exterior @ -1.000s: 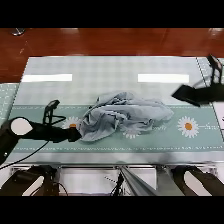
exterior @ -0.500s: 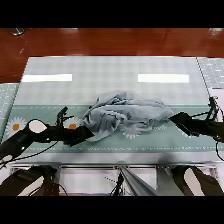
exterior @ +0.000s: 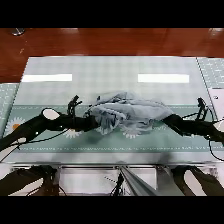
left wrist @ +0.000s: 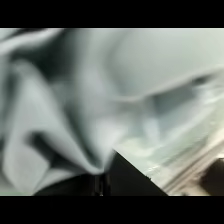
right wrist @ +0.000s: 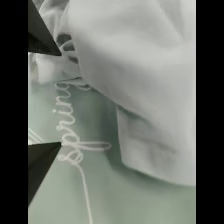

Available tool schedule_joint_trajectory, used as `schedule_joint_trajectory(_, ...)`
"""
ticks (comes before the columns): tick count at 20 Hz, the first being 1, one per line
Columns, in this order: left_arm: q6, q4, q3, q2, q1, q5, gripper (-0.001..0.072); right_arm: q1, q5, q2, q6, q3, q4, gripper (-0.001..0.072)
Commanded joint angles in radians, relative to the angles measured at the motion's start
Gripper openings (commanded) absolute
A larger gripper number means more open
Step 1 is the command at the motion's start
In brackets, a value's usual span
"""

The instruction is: Fold the shirts.

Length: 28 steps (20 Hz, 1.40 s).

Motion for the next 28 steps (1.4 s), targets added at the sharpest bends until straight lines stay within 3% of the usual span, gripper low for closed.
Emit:
schedule_joint_trajectory(1, 0.061, -0.007, 0.075, -0.013, 0.017, -0.044, 0.0021, 0.078, -0.087, -0.101, -0.006, 0.017, 0.047, 0.0618)
schedule_joint_trajectory(7, 0.069, -0.007, 0.086, -0.013, 0.053, -0.071, 0.0021, 0.159, -0.148, -0.312, -0.011, 0.19, 0.103, 0.0618)
schedule_joint_trajectory(8, 0.068, -0.007, 0.086, -0.013, 0.052, -0.072, 0.0021, 0.175, -0.151, -0.352, -0.012, 0.22, 0.116, 0.0588)
schedule_joint_trajectory(9, 0.069, -0.007, 0.086, -0.013, 0.052, -0.075, 0.0021, 0.195, -0.155, -0.388, -0.015, 0.246, 0.119, 0.0431)
schedule_joint_trajectory(10, 0.069, -0.007, 0.086, -0.013, 0.054, -0.075, 0.0021, 0.216, -0.154, -0.419, -0.024, 0.273, 0.119, 0.0147)
schedule_joint_trajectory(11, 0.069, -0.008, 0.09, -0.011, 0.062, -0.082, 0.0021, 0.23, -0.14, -0.442, -0.051, 0.31, 0.118, 0.0025)
schedule_joint_trajectory(15, 0.11, -0.011, 0.263, 0.068, 0.222, -0.218, 0.002, 0.196, 0.031, -0.393, -0.038, 0.633, -0.02, 0.0024)
schedule_joint_trajectory(19, 0.104, -0.038, 0.632, 0.217, 0.408, -0.119, 0.002, 0.165, 0.192, -0.333, 0.035, 1.213, -0.145, 0.0024)
schedule_joint_trajectory(22, 0.075, -0.037, 0.889, 0.317, 0.514, -0.087, 0.002, 0.166, 0.355, -0.261, 0.035, 1.548, -0.168, 0.0024)
schedule_joint_trajectory(25, 0.076, -0.022, 1.036, 0.438, 0.62, -0.087, 0.002, 0.166, 0.404, -0.097, 0.034, 1.636, -0.221, 0.0024)
schedule_joint_trajectory(28, 0.075, 0.146, 1.073, 0.593, 0.722, -0.11, 0.002, 0.165, 0.437, 0.072, 0.048, 1.635, -0.31, 0.0025)
